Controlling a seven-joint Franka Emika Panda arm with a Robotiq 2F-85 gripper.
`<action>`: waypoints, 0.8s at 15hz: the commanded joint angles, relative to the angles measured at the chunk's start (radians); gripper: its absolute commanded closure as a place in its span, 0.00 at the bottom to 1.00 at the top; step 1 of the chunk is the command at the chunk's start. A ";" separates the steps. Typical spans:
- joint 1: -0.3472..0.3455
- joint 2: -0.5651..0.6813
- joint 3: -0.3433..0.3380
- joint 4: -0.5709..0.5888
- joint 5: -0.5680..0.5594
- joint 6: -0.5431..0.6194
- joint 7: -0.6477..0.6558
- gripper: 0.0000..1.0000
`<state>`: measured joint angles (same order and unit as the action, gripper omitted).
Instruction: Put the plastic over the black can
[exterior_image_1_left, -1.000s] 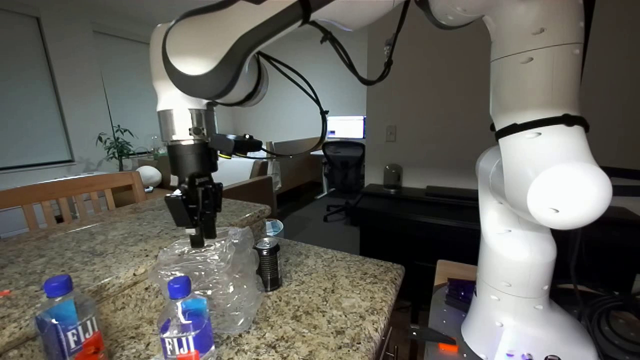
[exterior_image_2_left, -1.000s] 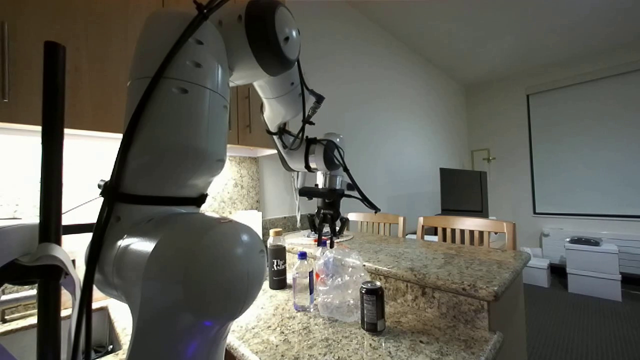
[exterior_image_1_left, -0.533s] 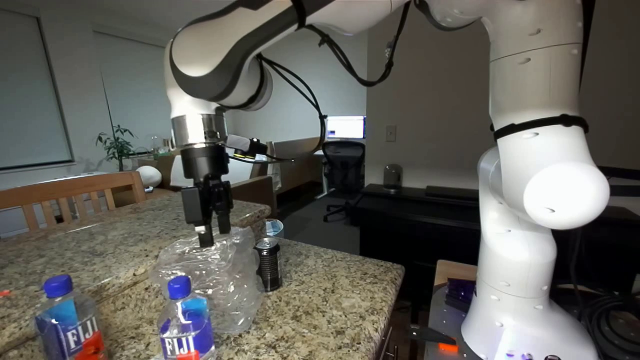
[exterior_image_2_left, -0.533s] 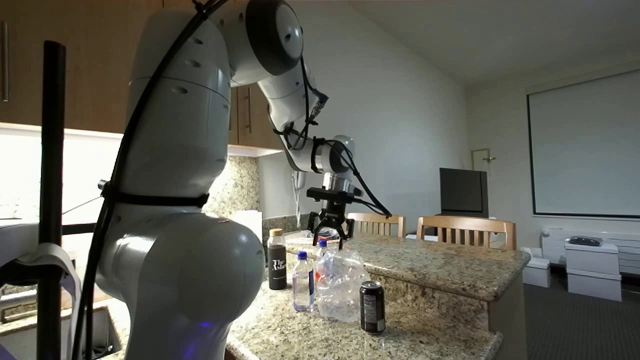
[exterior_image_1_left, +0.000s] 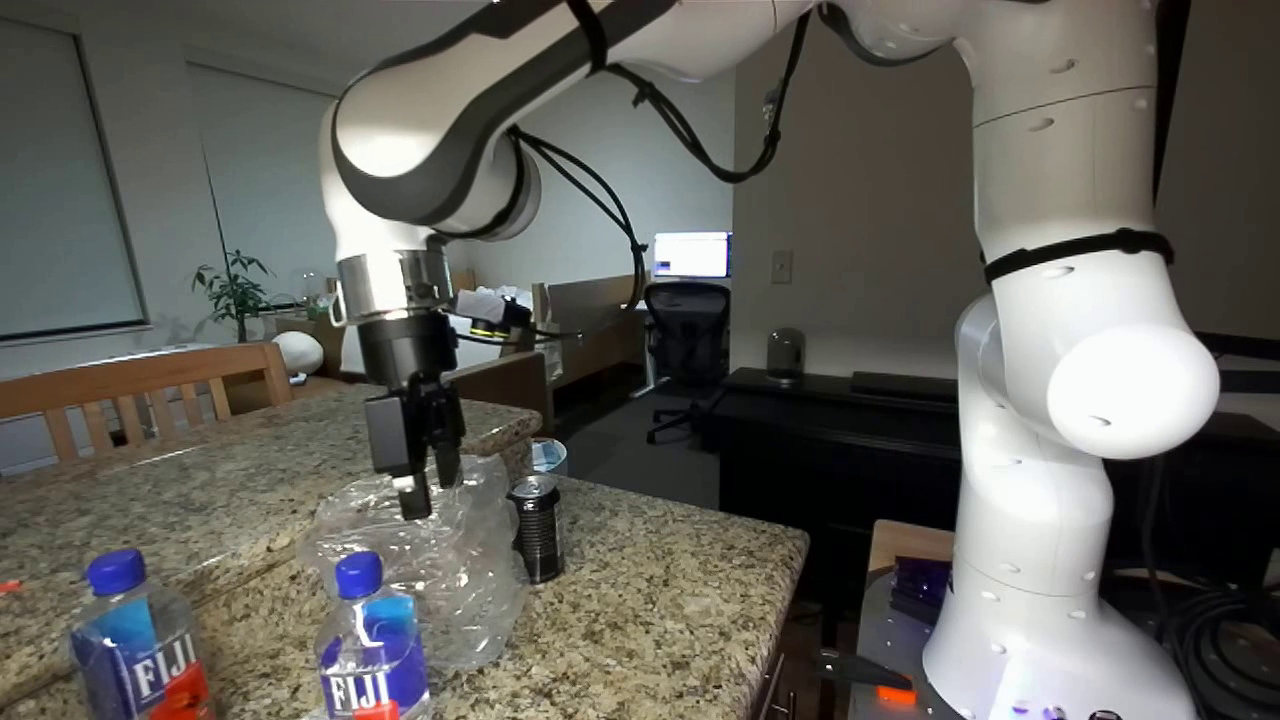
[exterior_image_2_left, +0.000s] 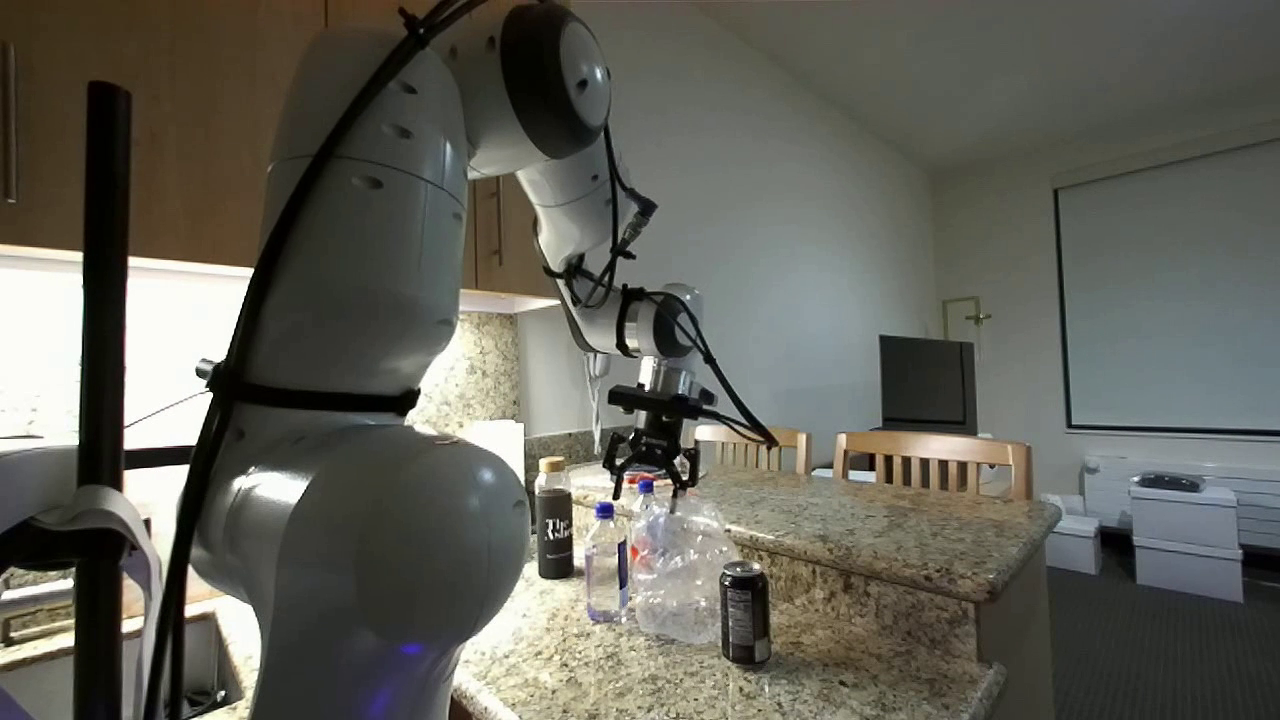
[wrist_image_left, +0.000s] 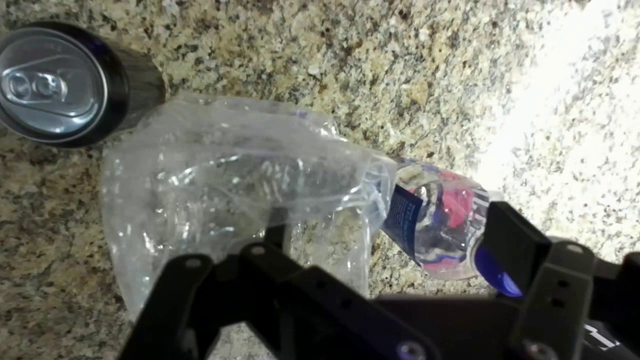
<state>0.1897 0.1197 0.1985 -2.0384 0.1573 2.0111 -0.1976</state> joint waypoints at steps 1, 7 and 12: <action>-0.002 -0.006 0.014 -0.025 0.048 0.013 -0.050 0.26; -0.001 0.019 0.025 -0.031 0.063 0.010 -0.048 0.64; -0.005 0.040 0.024 -0.036 0.071 0.010 -0.044 0.89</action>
<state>0.1939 0.1621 0.2213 -2.0546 0.1918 2.0111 -0.2068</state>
